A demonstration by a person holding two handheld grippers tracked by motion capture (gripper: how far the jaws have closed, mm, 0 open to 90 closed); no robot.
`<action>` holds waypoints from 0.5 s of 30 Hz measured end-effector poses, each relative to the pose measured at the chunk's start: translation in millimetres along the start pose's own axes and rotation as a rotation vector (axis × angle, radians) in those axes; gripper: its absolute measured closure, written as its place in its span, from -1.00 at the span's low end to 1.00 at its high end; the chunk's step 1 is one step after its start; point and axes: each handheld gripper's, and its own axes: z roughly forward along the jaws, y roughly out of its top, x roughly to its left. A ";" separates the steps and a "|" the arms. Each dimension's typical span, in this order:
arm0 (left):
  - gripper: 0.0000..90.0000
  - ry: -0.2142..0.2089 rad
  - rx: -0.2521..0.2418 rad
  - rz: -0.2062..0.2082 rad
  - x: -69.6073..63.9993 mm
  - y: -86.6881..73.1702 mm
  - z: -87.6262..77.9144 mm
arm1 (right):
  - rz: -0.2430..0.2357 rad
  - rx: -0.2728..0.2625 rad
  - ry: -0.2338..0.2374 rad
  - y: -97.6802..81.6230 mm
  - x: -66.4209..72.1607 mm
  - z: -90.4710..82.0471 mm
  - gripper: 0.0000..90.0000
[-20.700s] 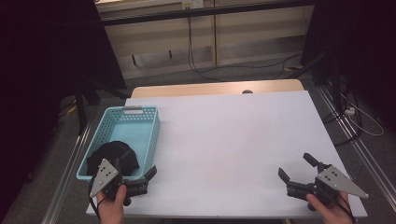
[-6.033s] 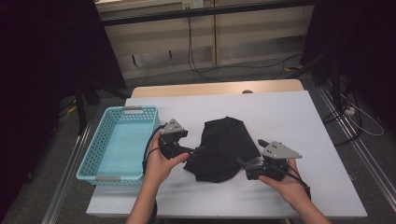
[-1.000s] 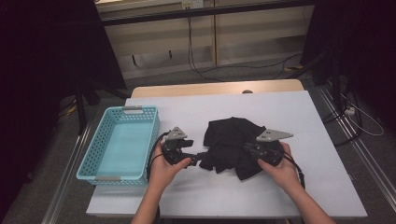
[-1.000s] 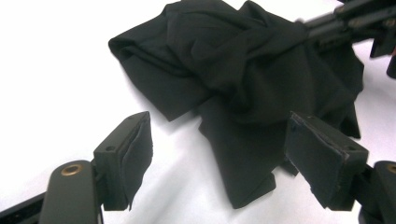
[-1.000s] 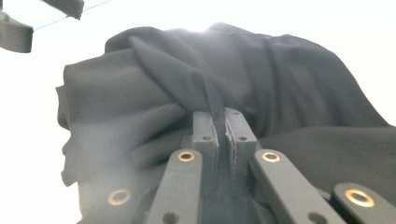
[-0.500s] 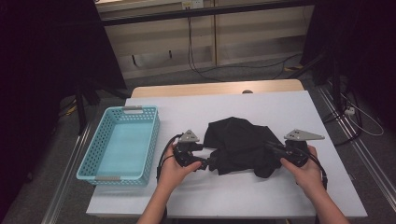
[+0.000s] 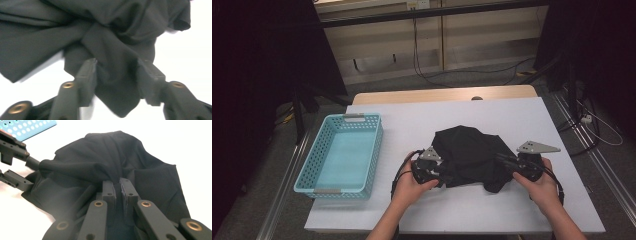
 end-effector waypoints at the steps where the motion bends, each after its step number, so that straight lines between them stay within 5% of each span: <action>1: 0.55 -0.007 0.006 0.007 -1.3 0.7 0.7 | 0.004 0.004 -0.003 -0.3 0.5 0.1 0.87; 2: 0.55 -0.013 0.013 0.004 -2.9 1.9 1.0 | 0.004 0.004 -0.003 -0.3 0.5 0.1 0.87; 4: 0.96 -0.008 0.038 -0.016 -4.0 4.7 -0.8 | 0.008 0.001 0.001 -0.6 0.4 -0.1 0.87; 8: 0.98 0.007 0.037 -0.072 0.6 9.3 -10.1 | 0.008 -0.013 0.015 -0.1 0.3 -0.9 0.87; 15: 0.99 0.062 -0.092 -0.177 28.7 4.8 -55.8 | 0.013 -0.033 0.030 3.5 -2.0 -4.3 0.89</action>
